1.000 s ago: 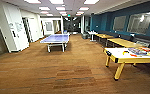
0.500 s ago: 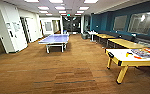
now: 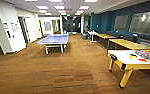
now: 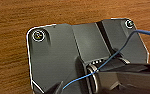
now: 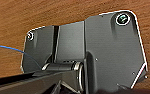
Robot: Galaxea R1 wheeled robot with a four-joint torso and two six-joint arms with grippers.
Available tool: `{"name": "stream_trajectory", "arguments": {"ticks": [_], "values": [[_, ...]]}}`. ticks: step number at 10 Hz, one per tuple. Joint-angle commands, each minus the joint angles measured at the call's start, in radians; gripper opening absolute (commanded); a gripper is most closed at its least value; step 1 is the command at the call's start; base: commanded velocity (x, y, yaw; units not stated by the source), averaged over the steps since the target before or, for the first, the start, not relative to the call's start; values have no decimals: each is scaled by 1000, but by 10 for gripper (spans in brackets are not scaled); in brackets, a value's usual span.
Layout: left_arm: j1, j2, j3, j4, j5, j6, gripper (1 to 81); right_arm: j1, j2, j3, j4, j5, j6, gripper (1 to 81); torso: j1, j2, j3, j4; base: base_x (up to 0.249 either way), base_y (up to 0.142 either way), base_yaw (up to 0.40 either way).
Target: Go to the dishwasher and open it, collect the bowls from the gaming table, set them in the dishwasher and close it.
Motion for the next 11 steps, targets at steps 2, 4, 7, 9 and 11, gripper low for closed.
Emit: {"name": "stream_trajectory", "arguments": {"ticks": [2,4,7,9,11], "values": [[-45,-1,-2,-8,43,2,811,54,3,-1,-15,-42,0,811,0,0,0,0,269,0,0],[-45,5,-2,-8,43,2,811,55,3,-7,-15,-42,-2,811,0,0,0,0,269,0,0],[-45,5,-2,-8,44,2,811,51,7,-1,-15,-40,-2,811,0,0,0,0,269,0,0],[-45,5,-2,-8,44,2,811,48,7,-4,-15,-37,-2,811,0,0,0,0,267,0,0],[-44,5,-2,-8,44,2,811,48,7,-4,-15,-37,-2,811,1,0,0,0,234,0,0]]}}
